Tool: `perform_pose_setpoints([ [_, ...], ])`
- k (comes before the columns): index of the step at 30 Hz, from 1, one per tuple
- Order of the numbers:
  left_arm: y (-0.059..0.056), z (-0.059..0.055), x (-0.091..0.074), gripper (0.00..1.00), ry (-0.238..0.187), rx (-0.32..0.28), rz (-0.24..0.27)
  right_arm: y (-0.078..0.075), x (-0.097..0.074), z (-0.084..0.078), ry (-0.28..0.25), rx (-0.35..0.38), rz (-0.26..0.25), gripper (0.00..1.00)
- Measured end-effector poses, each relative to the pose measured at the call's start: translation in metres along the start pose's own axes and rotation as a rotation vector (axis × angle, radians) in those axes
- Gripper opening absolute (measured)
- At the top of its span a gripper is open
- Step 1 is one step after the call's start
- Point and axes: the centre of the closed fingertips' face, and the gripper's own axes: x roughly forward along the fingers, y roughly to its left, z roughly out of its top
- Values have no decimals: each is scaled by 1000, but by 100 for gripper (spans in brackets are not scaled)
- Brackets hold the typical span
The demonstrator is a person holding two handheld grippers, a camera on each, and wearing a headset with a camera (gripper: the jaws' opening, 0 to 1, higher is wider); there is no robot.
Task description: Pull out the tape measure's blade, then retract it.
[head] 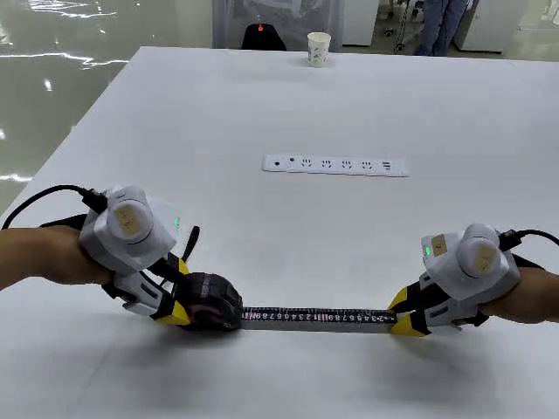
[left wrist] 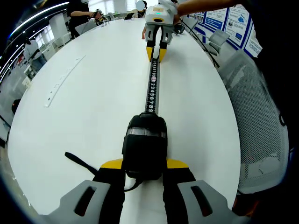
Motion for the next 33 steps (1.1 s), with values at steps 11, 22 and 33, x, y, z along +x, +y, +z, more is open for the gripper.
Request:
perform_pose_setpoints([
  [11, 3, -2, 2, 25, 1, -2, 6, 1, -5, -7, 8, 15, -3, 9],
  [22, 0, -1, 2, 26, 12, 16, 17, 0, -6, -7, 21, 19, 9, 10],
  [33, -4, 3, 0, 26, 18, 16, 26, 1, -6, -7, 44, 13, 21, 11],
])
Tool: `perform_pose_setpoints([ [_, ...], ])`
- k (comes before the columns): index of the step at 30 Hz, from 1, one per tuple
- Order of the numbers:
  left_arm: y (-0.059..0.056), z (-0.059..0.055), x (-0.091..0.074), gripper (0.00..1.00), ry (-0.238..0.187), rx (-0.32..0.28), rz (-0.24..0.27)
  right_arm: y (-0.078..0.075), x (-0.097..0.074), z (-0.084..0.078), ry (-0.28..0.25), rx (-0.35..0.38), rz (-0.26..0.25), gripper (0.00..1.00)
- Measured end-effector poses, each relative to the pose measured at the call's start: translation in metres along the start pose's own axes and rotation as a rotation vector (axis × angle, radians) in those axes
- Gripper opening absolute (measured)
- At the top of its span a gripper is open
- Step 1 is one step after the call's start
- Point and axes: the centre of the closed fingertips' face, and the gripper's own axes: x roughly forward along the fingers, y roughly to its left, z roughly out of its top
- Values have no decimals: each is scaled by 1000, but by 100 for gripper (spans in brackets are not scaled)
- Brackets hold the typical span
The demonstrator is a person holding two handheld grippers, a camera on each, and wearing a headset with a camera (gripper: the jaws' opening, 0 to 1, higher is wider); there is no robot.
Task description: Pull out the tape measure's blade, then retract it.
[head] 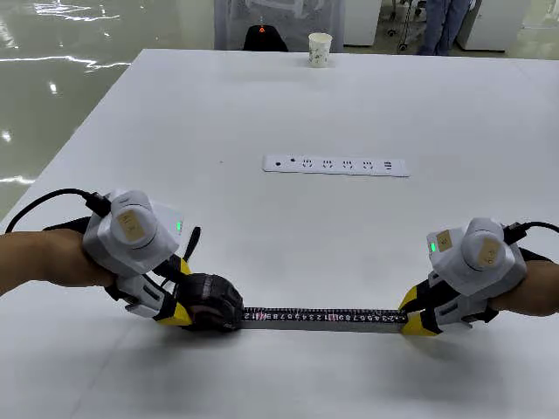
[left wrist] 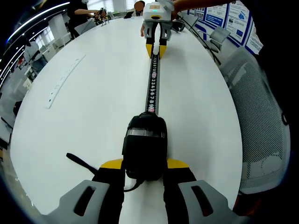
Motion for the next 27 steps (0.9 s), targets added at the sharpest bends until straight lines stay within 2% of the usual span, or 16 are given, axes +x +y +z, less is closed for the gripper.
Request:
perform_pose_setpoints([
  [13, -1, 1, 0, 26, 11, 1, -1, -1, 0, -2, 23, -7, 7, 12],
  [27, 5, -2, 1, 27, 26, 3, 19, 0, 0, -1, 40, -18, -1, 13],
])
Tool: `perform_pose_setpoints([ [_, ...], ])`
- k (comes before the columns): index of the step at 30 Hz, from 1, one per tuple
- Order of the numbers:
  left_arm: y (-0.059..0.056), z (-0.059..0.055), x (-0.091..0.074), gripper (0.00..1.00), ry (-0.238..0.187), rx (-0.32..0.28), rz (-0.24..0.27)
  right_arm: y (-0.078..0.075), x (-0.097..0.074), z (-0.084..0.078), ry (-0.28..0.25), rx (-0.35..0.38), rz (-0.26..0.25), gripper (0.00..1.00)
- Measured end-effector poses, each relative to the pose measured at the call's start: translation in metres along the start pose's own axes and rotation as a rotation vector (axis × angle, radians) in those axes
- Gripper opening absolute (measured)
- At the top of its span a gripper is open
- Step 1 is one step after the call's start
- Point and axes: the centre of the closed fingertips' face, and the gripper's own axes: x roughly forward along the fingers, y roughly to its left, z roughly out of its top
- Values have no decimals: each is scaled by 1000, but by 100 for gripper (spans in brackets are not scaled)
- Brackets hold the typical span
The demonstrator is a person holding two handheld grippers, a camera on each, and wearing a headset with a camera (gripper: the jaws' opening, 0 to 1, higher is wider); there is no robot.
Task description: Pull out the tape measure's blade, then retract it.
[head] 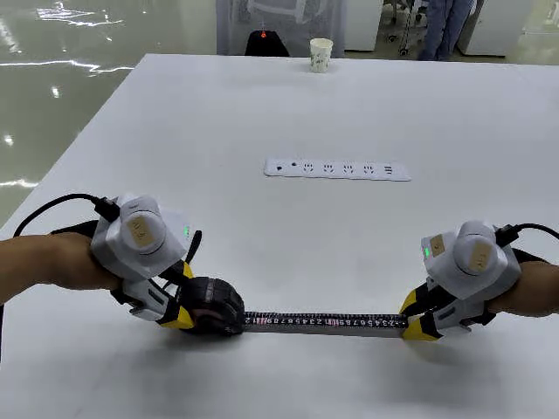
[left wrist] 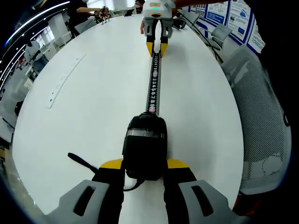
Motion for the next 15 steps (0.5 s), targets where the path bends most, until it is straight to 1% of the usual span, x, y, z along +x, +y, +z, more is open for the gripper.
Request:
perform_pose_setpoints([
  [5, -1, -2, -2, 30, -2, -17, -4, 2, 0, 0, -2, 1, -1, 15],
  [8, -1, -5, -3, 32, 5, -19, 4, 2, 0, 0, -5, 6, -7, 17],
  [13, -4, -6, -6, 38, -14, -49, 14, 5, 0, -1, -11, 15, -16, 22],
  [15, -5, -7, -7, 39, -17, -54, 21, 5, -1, -2, -12, 20, -25, 24],
])
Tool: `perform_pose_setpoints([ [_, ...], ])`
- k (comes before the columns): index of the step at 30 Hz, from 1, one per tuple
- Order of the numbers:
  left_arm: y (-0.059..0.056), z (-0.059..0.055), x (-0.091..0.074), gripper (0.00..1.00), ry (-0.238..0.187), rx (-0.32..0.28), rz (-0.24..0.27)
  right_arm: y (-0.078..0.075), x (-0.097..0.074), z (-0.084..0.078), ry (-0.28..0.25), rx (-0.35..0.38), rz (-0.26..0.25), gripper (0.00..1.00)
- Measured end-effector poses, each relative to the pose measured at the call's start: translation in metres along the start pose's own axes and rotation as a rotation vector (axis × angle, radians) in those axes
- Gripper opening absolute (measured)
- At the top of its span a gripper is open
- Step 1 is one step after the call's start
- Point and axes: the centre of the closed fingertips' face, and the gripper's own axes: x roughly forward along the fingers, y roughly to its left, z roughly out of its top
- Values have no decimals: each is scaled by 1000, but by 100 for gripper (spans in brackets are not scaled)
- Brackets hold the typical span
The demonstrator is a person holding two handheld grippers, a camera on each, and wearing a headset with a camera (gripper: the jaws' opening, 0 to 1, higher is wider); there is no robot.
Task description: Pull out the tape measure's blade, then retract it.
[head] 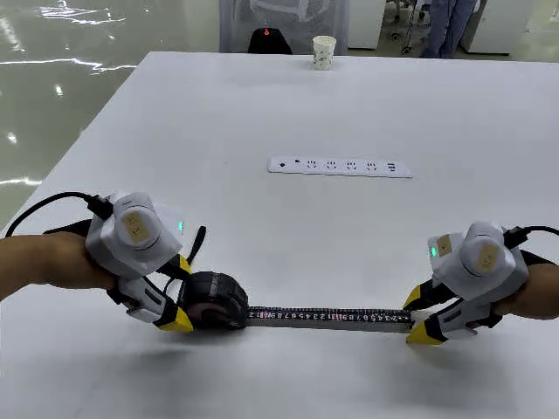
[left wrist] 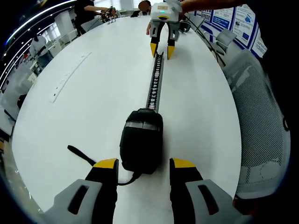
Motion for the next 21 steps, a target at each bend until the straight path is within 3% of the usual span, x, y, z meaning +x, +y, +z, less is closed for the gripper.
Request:
perform_pose_setpoints([
  [7, -6, 0, -7, 46, -30, -54, 14, 0, -6, -5, -11, 29, -34, 30],
  [12, -10, -4, -10, 49, -27, -72, 26, 2, -12, -5, -33, 59, -60, 33],
  [21, -16, -4, -15, 55, -71, -146, 50, 12, -22, -9, -65, 109, -97, 40],
])
